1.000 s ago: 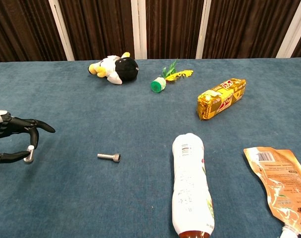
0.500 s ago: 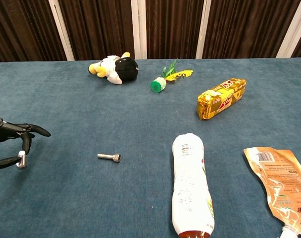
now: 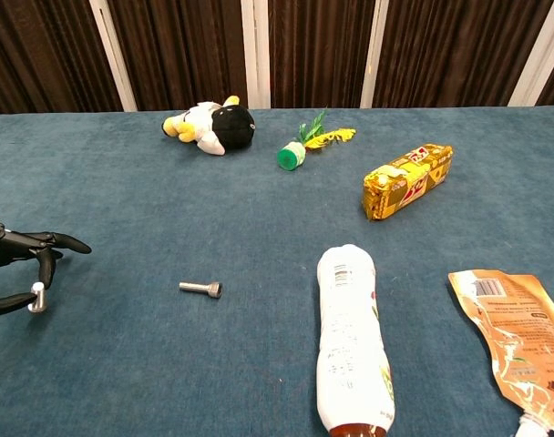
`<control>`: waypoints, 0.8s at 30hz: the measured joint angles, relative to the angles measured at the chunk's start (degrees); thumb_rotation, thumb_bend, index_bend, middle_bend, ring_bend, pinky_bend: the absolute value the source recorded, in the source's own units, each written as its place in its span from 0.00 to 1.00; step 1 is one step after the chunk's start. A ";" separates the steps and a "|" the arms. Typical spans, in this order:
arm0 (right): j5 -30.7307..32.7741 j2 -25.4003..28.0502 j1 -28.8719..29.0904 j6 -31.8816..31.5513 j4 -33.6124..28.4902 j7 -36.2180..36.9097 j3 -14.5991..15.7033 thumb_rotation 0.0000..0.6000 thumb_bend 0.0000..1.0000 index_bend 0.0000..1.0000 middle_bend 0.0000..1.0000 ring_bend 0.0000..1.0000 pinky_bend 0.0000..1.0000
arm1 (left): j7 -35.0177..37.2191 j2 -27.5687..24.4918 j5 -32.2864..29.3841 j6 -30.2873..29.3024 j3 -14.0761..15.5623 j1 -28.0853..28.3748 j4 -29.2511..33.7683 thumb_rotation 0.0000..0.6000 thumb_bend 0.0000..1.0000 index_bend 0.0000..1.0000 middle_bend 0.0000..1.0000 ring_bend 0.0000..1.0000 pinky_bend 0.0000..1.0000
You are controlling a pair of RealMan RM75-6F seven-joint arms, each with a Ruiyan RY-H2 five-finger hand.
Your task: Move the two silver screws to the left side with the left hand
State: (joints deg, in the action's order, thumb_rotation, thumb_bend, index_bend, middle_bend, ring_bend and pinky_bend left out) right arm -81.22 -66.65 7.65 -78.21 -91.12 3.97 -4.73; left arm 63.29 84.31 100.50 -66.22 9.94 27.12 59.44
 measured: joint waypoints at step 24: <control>0.31 -0.15 0.08 0.18 -0.04 0.02 -0.10 1.00 0.11 0.16 0.07 0.02 0.00 | 1.36 -1.65 0.45 0.80 3.59 0.81 -2.35 1.00 0.53 0.57 0.07 0.00 0.00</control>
State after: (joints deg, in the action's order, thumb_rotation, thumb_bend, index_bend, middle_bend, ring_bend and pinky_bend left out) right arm -80.91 -66.80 7.72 -78.03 -91.16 3.99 -4.82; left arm 64.65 82.66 100.95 -65.42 13.53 27.93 57.09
